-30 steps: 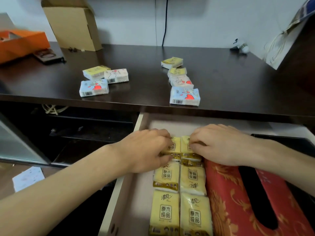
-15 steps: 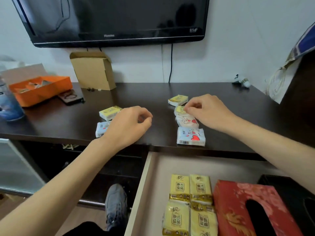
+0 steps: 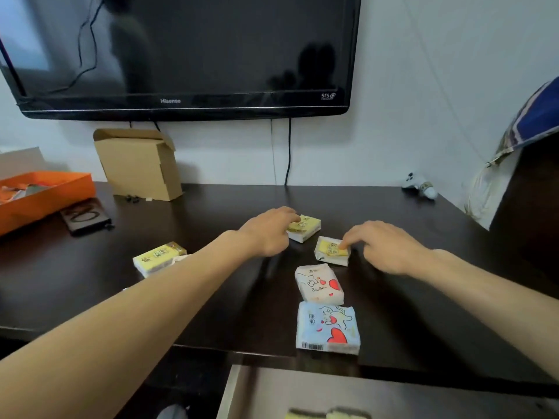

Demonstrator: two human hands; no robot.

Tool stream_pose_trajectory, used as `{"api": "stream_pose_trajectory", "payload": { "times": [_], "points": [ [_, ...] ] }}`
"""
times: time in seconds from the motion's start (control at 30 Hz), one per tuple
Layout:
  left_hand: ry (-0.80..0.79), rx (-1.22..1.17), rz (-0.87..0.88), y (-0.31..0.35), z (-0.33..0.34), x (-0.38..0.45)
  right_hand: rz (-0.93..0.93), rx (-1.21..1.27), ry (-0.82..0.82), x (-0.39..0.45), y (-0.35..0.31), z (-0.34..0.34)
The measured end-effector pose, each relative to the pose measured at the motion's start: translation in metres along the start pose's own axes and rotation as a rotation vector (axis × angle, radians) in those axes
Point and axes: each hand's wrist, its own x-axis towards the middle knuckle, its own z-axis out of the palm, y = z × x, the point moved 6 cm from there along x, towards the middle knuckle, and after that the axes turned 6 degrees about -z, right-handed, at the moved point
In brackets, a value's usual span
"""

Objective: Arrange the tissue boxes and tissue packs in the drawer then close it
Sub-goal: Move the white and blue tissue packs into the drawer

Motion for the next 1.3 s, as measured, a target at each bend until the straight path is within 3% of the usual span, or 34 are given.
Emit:
{"api": "stream_pose_trajectory", "payload": {
  "times": [0.17, 0.3, 0.43, 0.57, 0.67, 1.0, 1.3],
  "points": [
    [-0.132, -0.008, -0.011, 0.001, 0.024, 0.028, 0.124, -0.014, 0.038, -0.006, 0.028, -0.003],
    [-0.056, 0.003, 0.006, 0.0, 0.024, 0.035, 0.176, 0.028, 0.083, -0.009, 0.039, -0.004],
    [-0.049, 0.022, 0.016, -0.001, 0.017, 0.038, 0.212, 0.248, 0.219, -0.011, 0.042, 0.0],
    [-0.112, 0.061, 0.019, -0.003, 0.021, 0.034, 0.181, 0.447, 0.042, -0.008, 0.034, 0.017],
    [-0.153, -0.071, -0.023, -0.005, 0.025, 0.032, 0.176, 0.433, 0.026, -0.007, 0.031, 0.022],
    [0.156, -0.157, -0.064, -0.006, -0.016, -0.024, 0.102, 0.553, 0.304, -0.054, 0.022, -0.009],
    [0.34, -0.351, 0.016, 0.027, -0.028, -0.156, -0.081, 0.589, 0.323, -0.148, -0.059, -0.037]
  ]
}}
